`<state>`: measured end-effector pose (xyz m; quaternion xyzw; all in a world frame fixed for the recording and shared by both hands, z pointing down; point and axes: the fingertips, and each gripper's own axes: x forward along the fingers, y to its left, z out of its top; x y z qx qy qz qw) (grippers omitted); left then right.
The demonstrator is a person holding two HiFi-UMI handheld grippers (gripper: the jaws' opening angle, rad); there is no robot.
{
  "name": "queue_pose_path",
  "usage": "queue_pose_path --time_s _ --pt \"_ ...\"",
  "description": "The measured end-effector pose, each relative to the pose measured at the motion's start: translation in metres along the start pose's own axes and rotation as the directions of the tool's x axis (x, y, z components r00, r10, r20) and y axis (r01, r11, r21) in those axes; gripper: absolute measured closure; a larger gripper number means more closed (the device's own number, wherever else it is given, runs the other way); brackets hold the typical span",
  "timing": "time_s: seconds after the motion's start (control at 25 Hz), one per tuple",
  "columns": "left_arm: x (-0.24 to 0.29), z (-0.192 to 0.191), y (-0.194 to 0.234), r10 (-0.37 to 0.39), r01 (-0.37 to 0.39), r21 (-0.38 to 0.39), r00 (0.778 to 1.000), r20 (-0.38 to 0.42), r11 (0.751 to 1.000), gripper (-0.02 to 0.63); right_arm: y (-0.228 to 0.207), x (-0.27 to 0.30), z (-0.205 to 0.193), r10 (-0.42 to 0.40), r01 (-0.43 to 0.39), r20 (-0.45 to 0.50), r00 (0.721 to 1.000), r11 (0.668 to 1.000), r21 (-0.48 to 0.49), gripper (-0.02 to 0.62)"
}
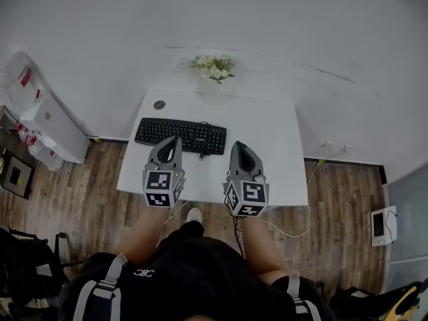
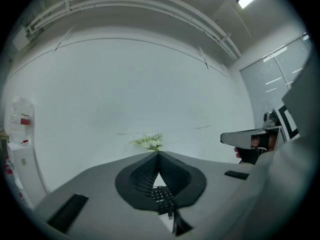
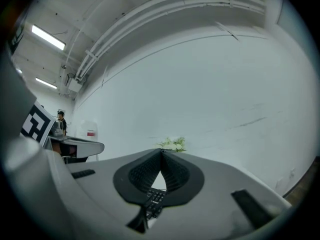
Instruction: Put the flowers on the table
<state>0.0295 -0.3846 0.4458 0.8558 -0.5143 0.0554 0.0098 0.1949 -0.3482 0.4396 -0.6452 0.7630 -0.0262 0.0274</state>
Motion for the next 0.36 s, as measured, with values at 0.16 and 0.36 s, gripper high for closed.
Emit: queue_pose_path --time_s 0.16,0.36 --pt "0.0010 -0.0019 0.0009 -0.001 0.001 -0.030 1.000 0.002 1.000 0.604 0.0009 0.0008 0.0029 0.006 -0.006 0.006 1.000 1.000 0.007 0.595" --pt "0.0049 -0.0051 0.0000 -0.011 0.011 -0.036 1.000 -0.002 0.999 0.604 -0.0014 0.0035 -0.0002 0.005 -0.005 0.005 1.000 1.000 0.013 0.596"
